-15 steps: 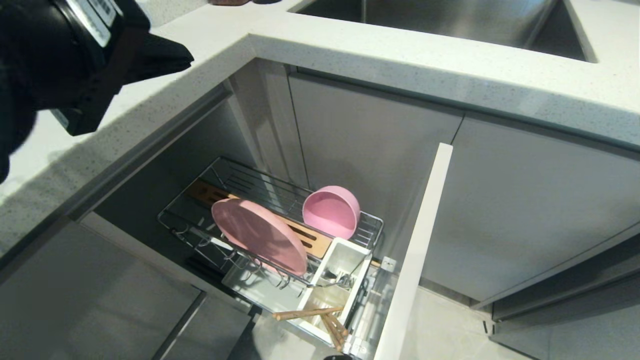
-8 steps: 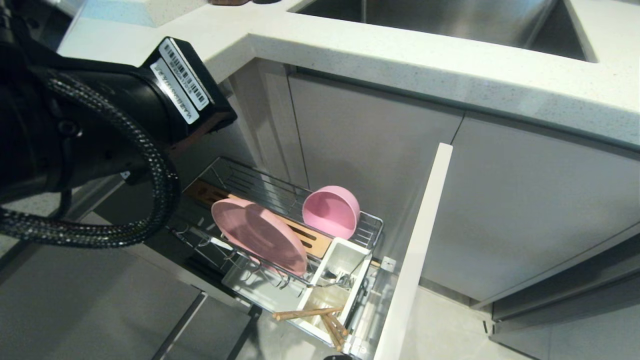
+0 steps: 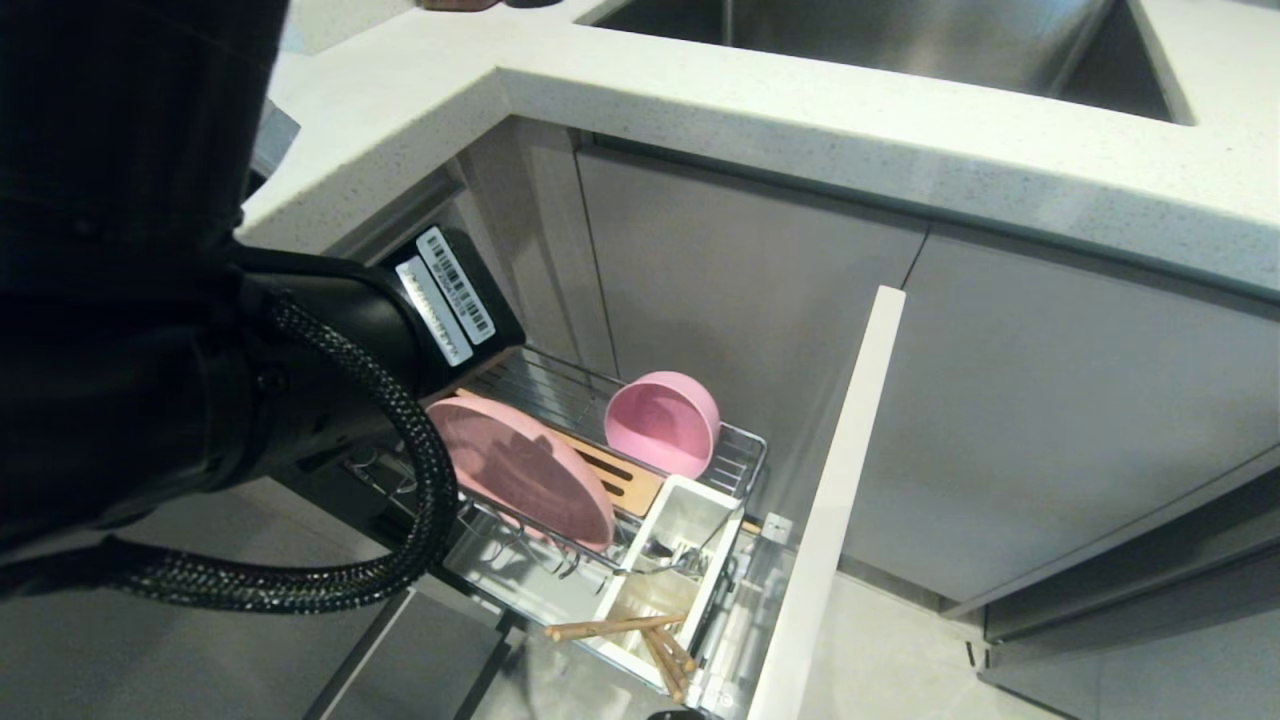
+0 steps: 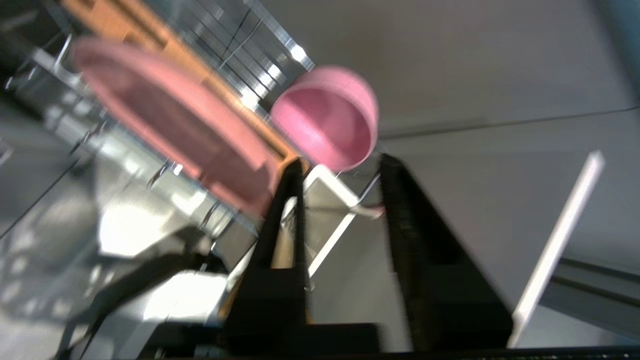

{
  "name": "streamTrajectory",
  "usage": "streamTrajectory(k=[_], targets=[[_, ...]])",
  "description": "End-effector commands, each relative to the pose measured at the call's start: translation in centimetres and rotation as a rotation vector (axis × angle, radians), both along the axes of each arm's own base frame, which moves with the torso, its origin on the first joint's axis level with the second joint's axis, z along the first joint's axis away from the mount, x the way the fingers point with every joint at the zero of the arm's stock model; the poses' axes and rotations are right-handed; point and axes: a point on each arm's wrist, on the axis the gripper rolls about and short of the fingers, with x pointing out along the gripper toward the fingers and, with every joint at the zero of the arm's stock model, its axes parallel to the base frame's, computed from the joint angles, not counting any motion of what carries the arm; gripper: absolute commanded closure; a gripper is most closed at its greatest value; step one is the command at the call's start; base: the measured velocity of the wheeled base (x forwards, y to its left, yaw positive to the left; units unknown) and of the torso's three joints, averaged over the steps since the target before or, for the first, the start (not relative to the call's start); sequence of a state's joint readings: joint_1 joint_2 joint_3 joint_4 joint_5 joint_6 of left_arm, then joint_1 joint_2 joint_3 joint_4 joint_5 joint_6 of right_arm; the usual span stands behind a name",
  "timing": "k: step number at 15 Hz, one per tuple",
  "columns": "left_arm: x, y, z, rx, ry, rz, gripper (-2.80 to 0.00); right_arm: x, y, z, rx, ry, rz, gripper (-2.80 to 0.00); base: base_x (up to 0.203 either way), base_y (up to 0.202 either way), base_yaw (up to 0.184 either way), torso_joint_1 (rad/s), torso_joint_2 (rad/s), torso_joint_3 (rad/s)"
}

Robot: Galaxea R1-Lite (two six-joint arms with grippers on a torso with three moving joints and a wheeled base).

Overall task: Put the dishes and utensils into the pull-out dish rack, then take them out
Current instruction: Take the plate out of the cupboard

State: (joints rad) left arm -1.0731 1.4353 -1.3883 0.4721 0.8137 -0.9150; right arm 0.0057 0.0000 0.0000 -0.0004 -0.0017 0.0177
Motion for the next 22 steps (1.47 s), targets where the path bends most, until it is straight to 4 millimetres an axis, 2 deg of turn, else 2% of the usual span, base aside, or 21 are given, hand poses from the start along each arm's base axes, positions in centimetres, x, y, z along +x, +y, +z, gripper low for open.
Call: streamTrajectory(k=[1,5,11,18,22], targets=[[0.1,-0.4,-0.6,0.028,0.05,0.02,-2.8,0.0,0.0,0.0,0.0,0.001,0.0,0.0,0.0,0.0,0.0,0.0,0.0,0.0],[-0.3,-0.6,-1.7,0.11,0.112,0.021,-2.8,0.0,0.0,0.0,0.0,0.002,0.0,0.0,0.0,0.0,0.0,0.0,0.0,0.0],[-0.9,-0.5,-3.8,0.203,0.187,0.138,-2.8,0.0,0.0,0.0,0.001,0.001,0.0,0.0,0.0,0.0,0.0,0.0,0.0,0.0],[0.7,-3.2,-6.3,0.222,0.205,0.206,-2.8,0.0,0.0,0.0,0.0,0.0,0.001,0.0,0.0,0.0,0.0,0.0,0.0,0.0],[2.4,-4.3,-7.6,0.235,0.188,0.26,-2.8,0.0,0.0,0.0,-0.001,0.0,0.001,0.0,0.0,0.0,0.0,0.0,0.0,0.0]])
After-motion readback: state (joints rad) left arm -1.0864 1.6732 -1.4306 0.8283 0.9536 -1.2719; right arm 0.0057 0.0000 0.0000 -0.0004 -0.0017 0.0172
